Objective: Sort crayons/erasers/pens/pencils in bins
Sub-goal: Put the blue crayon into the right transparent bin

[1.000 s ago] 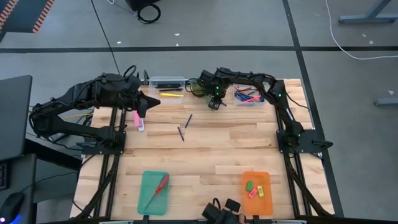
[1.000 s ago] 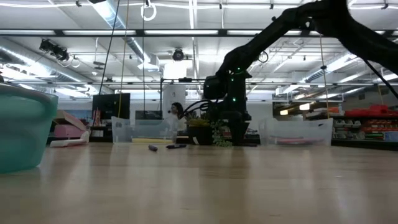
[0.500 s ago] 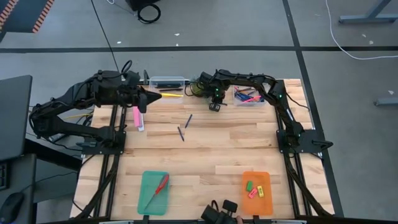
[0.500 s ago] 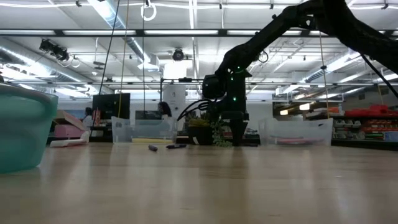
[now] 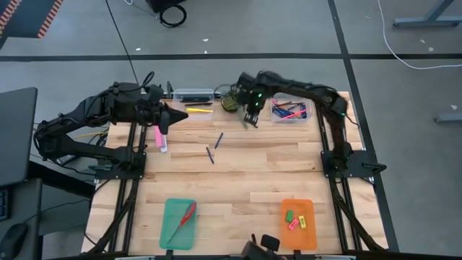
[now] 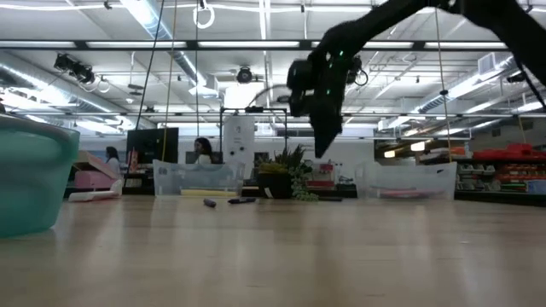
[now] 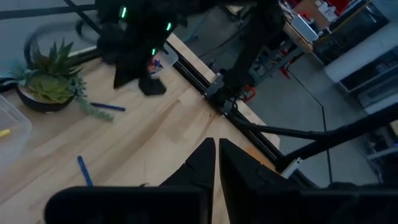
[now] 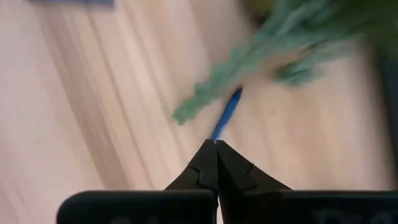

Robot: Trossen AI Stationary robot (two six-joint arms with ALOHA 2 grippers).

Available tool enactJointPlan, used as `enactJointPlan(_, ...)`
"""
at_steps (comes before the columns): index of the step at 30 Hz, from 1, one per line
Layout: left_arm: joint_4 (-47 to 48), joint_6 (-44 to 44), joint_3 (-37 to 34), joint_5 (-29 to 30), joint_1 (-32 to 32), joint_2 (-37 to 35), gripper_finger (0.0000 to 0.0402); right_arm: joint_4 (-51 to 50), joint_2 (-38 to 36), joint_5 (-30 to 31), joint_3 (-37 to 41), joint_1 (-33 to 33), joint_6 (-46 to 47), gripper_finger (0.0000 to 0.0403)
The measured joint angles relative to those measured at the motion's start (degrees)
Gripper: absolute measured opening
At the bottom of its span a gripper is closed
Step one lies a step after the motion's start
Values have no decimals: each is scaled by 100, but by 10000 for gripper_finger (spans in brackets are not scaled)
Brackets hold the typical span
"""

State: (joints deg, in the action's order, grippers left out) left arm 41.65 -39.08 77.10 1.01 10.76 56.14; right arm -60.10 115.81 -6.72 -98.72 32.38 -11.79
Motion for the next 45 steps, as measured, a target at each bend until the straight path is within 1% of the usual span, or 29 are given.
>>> enactJointPlan(5, 9, 256, 0, -47, 1, 0, 30, 171, -674, 67, 4, 92, 308, 2)
enactJointPlan(8, 9, 363, 0, -47, 2, 0, 26, 149, -765, 66, -11, 100, 589, 4)
enactJointPlan(10, 9, 378, 0, -49, 1, 0, 23, 129, -659, 62, 11, 97, 929, 9)
enactJointPlan(12, 3, 375, 0, -52, 2, 0, 21, 180, -535, -68, 7, 92, 1245, 19)
enactJointPlan(15, -84, 375, 0, -52, 0, 0, 21, 171, -176, -136, -5, 29, 1670, 39)
enactJointPlan(21, -304, 326, 0, -89, -2, 0, 29, 177, 650, -68, 2, -66, 2539, 86)
enactJointPlan(24, -287, 222, 0, -272, -2, 0, 30, 107, 900, 152, 4, -78, 2879, 97)
enactJointPlan(28, -288, 222, 0, -541, -2, 0, 24, 31, 931, 395, 2, -146, 2920, 101)
enactJointPlan(30, -286, 222, 0, -569, -2, 0, 21, 48, 929, 552, 0, -176, 2920, 101)
enactJointPlan(36, -286, 229, 0, -568, -2, 0, 19, 21, 1025, 609, -11, -177, 2918, 100)
enactJointPlan(45, -280, 233, 0, -565, -2, 2, 25, 170, 1161, 664, 55, -177, 2979, 79)
